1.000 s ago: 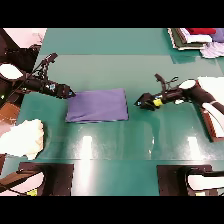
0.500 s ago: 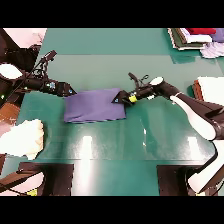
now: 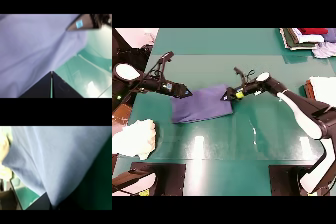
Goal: Fold the shirts.
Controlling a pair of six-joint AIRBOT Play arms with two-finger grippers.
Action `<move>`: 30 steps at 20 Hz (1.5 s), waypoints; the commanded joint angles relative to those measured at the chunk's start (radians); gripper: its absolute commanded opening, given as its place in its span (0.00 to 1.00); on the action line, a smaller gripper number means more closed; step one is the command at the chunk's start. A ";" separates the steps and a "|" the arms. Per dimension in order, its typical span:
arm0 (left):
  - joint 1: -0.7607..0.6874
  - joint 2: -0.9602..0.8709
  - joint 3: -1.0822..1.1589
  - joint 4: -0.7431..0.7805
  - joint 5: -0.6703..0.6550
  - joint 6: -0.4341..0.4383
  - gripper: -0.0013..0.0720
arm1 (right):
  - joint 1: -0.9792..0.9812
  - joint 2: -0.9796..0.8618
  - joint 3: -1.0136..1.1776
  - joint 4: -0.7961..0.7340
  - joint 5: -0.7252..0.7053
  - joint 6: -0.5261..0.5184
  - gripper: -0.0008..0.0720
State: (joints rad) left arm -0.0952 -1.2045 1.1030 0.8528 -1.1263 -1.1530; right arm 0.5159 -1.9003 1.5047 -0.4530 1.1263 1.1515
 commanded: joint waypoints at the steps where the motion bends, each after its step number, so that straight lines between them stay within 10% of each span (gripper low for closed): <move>1: -0.088 0.000 0.001 0.001 0.066 -0.002 0.06 | -0.114 0.068 0.010 -0.072 0.056 0.005 0.04; 15: -0.227 -0.001 0.001 -0.001 0.195 -0.105 0.06 | -0.969 0.341 0.010 -0.185 -0.014 0.052 0.04; 21: -0.227 -0.001 0.001 -0.001 0.219 -0.105 0.06 | -1.077 0.339 0.015 -0.133 -0.216 0.048 0.04; 30: -0.227 -0.001 0.001 -0.001 0.213 -0.108 0.06 | -1.091 0.309 0.386 -0.134 -0.069 0.048 0.04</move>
State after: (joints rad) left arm -0.3218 -1.2049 1.1030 0.8516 -0.9081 -1.2594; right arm -0.5652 -1.5890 1.7863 -0.5873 1.0145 1.2003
